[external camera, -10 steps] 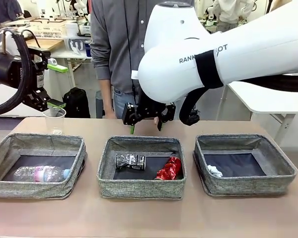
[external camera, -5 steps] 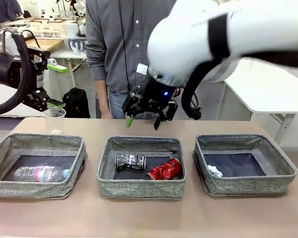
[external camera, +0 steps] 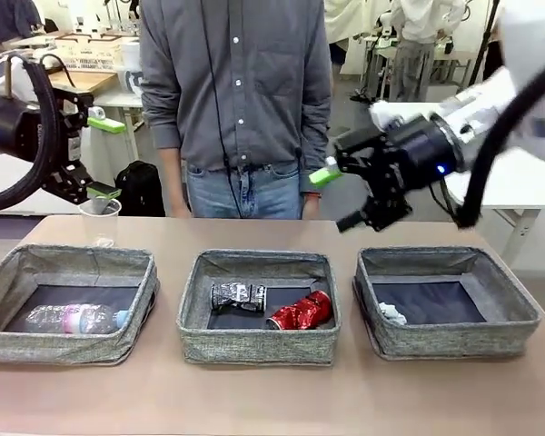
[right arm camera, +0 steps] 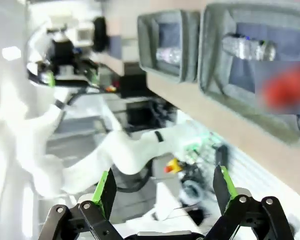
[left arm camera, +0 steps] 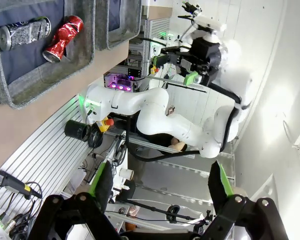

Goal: Sort the waste into the appropriate baskets.
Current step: Place the picked waste into the Fabric basket indicated by the person.

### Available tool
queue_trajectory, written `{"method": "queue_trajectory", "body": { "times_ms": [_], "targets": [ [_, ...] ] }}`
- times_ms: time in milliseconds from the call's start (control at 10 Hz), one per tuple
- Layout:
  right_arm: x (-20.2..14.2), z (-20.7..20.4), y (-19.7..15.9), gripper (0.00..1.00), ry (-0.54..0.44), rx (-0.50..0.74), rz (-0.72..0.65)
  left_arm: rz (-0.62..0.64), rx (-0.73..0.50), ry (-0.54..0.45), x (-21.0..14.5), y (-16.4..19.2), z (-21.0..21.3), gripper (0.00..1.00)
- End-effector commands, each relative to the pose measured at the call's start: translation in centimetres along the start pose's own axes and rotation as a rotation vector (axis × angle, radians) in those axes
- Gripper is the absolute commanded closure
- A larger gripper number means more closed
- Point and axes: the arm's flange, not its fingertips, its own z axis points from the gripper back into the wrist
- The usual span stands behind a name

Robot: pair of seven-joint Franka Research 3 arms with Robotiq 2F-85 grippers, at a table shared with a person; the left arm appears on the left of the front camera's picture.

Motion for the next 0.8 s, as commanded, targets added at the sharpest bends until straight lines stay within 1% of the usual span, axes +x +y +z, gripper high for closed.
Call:
{"method": "queue_trajectory", "body": {
  "times_ms": [0, 100, 700],
  "targets": [
    [-0.4, -0.2, -2.1, 0.0, -0.124, 0.044, -0.133, -0.001, -0.005, -0.009, -0.1, -0.3, -0.2, 0.03],
    [0.0, 0.0, 0.0, 0.0, 0.0, 0.0, 0.0, -0.001, -0.005, -0.009, -0.1, -0.3, -0.2, 0.03],
    [0.0, 0.0, 0.0, 0.0, 0.0, 0.0, 0.0, -0.001, -0.005, -0.009, -0.1, -0.3, -0.2, 0.03]
  ]
}}
